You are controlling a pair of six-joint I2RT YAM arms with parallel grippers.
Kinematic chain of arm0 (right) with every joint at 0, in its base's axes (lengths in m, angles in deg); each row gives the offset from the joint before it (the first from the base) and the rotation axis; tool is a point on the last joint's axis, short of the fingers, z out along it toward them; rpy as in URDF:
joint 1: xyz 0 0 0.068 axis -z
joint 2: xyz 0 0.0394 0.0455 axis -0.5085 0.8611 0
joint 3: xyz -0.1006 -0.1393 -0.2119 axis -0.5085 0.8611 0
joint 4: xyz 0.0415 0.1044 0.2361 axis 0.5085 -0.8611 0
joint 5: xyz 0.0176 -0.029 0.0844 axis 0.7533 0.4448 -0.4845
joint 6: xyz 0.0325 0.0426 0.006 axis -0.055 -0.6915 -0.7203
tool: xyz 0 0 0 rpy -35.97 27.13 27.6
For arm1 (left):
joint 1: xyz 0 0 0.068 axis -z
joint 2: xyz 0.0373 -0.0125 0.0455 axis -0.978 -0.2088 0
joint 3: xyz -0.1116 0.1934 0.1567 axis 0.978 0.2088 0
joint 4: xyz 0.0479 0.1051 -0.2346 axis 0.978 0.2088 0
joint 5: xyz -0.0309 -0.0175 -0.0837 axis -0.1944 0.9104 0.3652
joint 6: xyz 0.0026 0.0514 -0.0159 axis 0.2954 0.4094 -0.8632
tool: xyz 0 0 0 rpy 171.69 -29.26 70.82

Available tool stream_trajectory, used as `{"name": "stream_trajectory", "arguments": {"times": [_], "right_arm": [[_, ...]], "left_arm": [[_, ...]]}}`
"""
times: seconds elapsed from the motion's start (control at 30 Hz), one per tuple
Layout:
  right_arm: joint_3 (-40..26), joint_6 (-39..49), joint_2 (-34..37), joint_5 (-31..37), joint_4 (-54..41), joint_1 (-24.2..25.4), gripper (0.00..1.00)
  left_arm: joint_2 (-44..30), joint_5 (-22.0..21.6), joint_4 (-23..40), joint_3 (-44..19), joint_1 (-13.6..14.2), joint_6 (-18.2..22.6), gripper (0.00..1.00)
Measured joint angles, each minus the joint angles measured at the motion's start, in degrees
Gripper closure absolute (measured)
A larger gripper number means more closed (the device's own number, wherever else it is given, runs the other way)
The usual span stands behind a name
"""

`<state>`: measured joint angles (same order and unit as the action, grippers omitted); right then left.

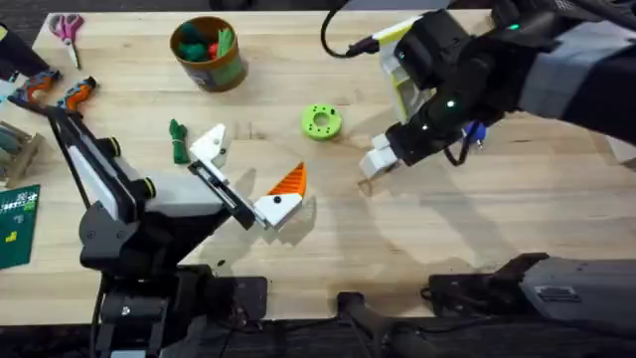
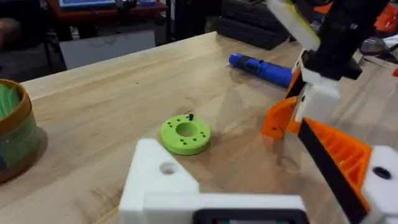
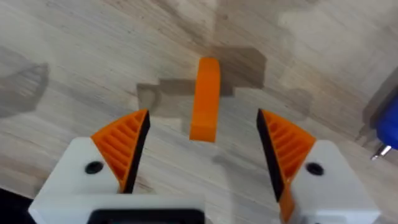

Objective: Pick up the gripper from the table and insert it into the empty holder that is missing its gripper. Then pick up a screw, insert it into the mounting hole, and use the screwdriver to tighten it. Finally, clean up the table by picking up the vegetable and placing it into the bucket.

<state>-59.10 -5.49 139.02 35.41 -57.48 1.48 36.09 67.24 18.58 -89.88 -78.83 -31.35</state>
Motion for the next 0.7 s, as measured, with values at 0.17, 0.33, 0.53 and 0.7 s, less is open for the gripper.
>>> {"name": "stream_trajectory", "arguments": {"times": [0.17,0.33,0.53,0.7], "right_arm": [[0.0,0.2,1.4,0.0,0.7,0.0,0.025],[0.0,0.2,1.4,0.0,1.1,0.0,0.044],[-1.6,0.2,1.4,0.0,0.5,0.0,0.052],[-2.8,0.2,1.4,0.0,0.4,0.0,0.106]], "left_arm": [[0.0,0.0,0.0,0.0,0.0,0.0,0.025],[0.0,0.0,0.0,0.0,0.0,0.0,0.025],[0.0,0.0,0.0,0.0,0.0,0.0,0.026],[0.0,0.0,0.0,0.0,0.0,0.0,0.026]]}}
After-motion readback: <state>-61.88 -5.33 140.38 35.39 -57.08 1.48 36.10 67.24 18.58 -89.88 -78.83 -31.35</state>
